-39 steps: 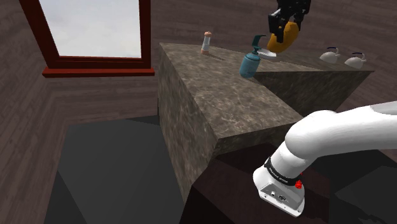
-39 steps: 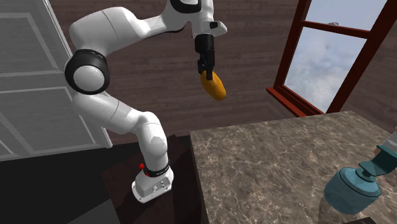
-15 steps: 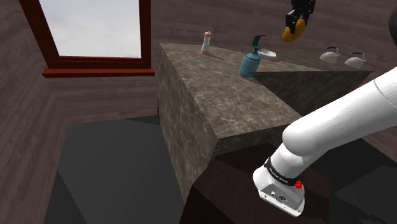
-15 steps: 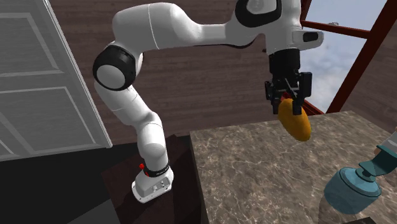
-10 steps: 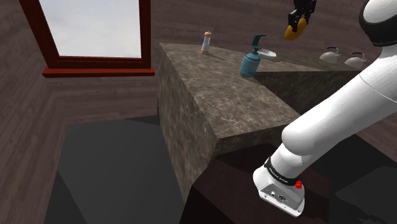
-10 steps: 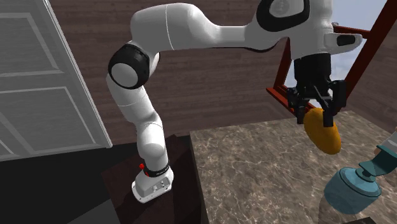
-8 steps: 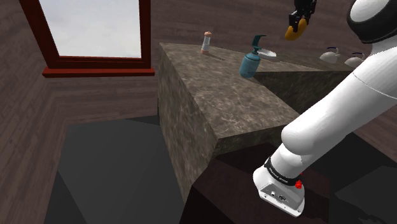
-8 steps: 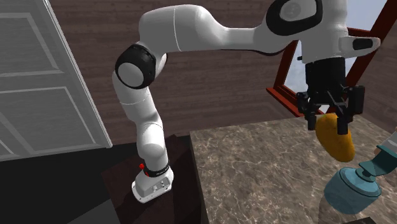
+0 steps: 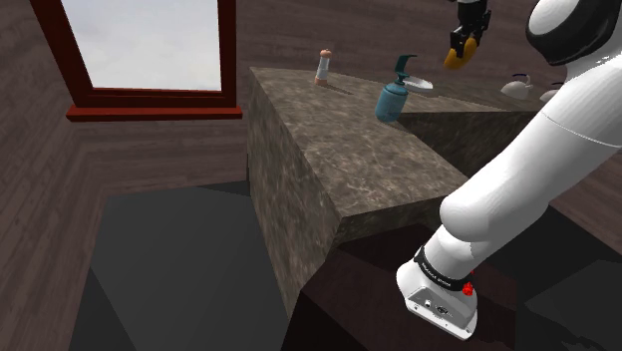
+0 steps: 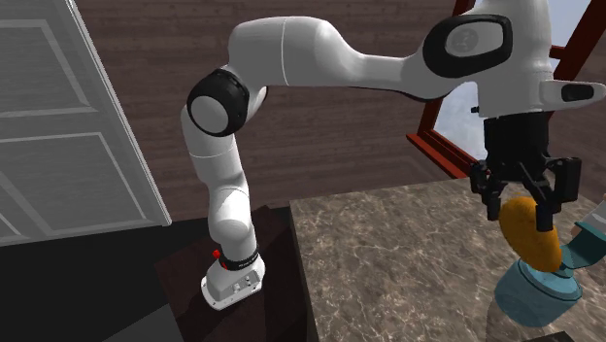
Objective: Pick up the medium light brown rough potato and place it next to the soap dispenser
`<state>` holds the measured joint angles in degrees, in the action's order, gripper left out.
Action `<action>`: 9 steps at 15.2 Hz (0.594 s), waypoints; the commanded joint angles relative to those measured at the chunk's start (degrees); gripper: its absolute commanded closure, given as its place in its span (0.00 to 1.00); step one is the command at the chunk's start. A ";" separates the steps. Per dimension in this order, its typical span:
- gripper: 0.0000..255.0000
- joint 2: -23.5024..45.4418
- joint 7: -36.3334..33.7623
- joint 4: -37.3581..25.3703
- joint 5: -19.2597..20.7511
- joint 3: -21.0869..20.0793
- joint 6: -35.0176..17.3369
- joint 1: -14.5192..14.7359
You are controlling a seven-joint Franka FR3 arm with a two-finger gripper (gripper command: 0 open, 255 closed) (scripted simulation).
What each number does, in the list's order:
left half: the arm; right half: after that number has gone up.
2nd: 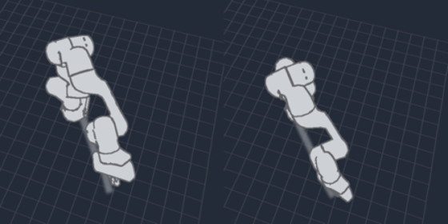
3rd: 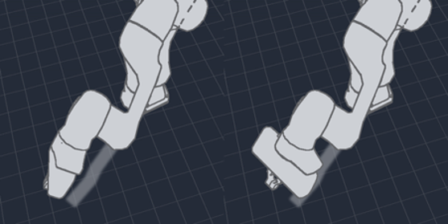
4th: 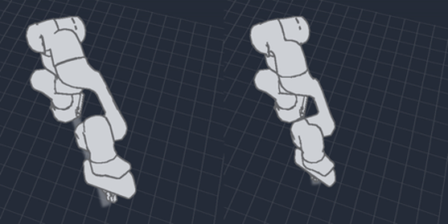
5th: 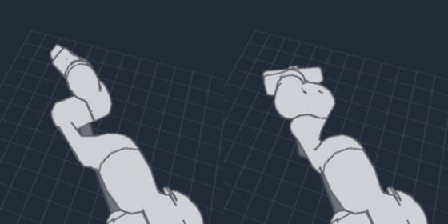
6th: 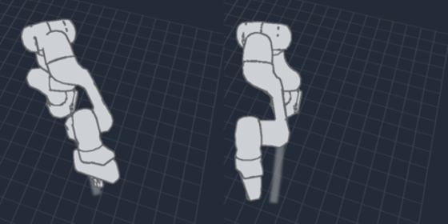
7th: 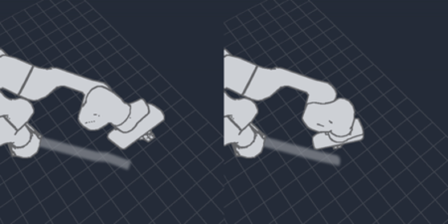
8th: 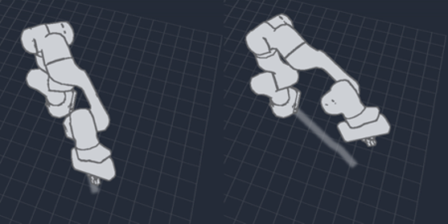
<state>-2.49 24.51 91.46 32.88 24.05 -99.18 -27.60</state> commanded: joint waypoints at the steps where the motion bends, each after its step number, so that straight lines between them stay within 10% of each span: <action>1: 1.00 -0.31 -0.82 1.84 0.27 0.03 -1.36 -0.03; 9: 1.00 -1.45 -4.05 8.88 1.49 0.16 -6.48 -0.18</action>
<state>-4.14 20.81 99.79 34.34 24.16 -104.97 -27.75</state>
